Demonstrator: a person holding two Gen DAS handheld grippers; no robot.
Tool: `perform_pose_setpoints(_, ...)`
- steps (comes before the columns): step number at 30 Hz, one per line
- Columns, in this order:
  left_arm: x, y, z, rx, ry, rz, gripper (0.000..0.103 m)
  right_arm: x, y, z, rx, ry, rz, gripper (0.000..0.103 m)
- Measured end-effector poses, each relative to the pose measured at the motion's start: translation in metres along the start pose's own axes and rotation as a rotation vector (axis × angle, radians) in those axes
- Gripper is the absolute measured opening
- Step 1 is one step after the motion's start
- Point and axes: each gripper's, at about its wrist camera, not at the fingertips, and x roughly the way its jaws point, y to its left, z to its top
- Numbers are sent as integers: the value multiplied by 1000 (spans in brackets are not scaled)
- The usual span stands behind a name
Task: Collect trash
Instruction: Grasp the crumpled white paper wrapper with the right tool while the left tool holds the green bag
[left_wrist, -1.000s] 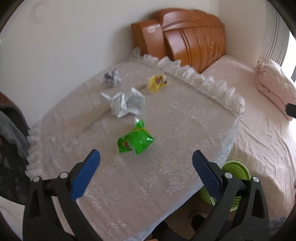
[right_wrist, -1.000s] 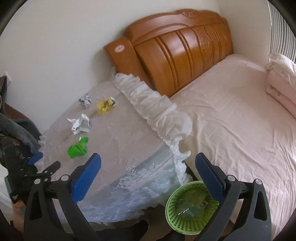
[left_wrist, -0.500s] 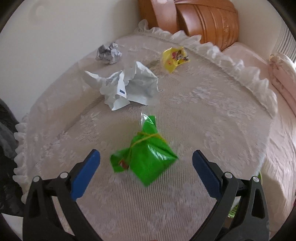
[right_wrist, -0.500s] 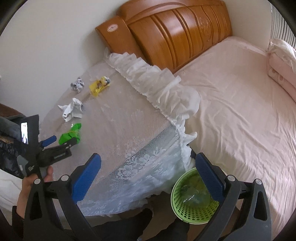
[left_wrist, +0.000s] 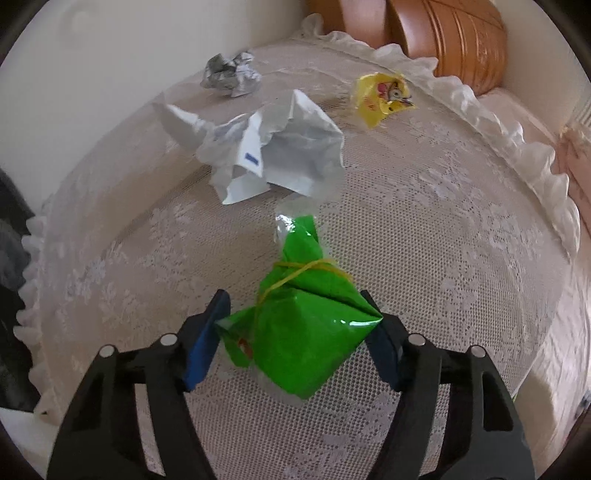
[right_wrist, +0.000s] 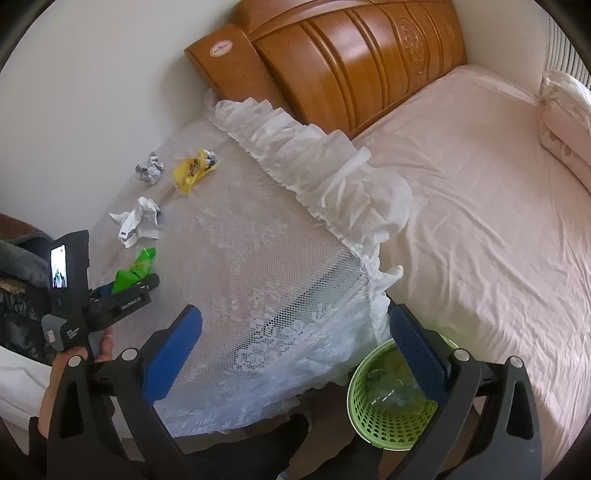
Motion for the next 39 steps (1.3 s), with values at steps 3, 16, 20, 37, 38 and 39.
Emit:
perform_pose_setpoints(3, -3, 7, -2, -31, 4, 0, 64, 0, 2, -1, -15, 1, -2, 101)
perform_pose_setpoints(16, -71, 69, -33, -139, -75, 17, 64, 23, 54, -10, -179, 61, 27, 101)
perform_pose_setpoints(20, -86, 92, -43, -177, -91, 26, 64, 39, 89, -8, -247, 79, 62, 101)
perform_pose_setpoints(37, -73, 174, -34, -197, -146, 58, 64, 185, 285, 83, -669, 161, 37, 101)
perform_pose_setpoints(38, -70, 179, -33, -196, -141, 59, 64, 197, 293, 84, -689, 176, 17, 101)
perform_pose_setpoints(39, -68, 181, -34, -197, -139, 59, 64, 201, 294, 84, -695, 180, 11, 101)
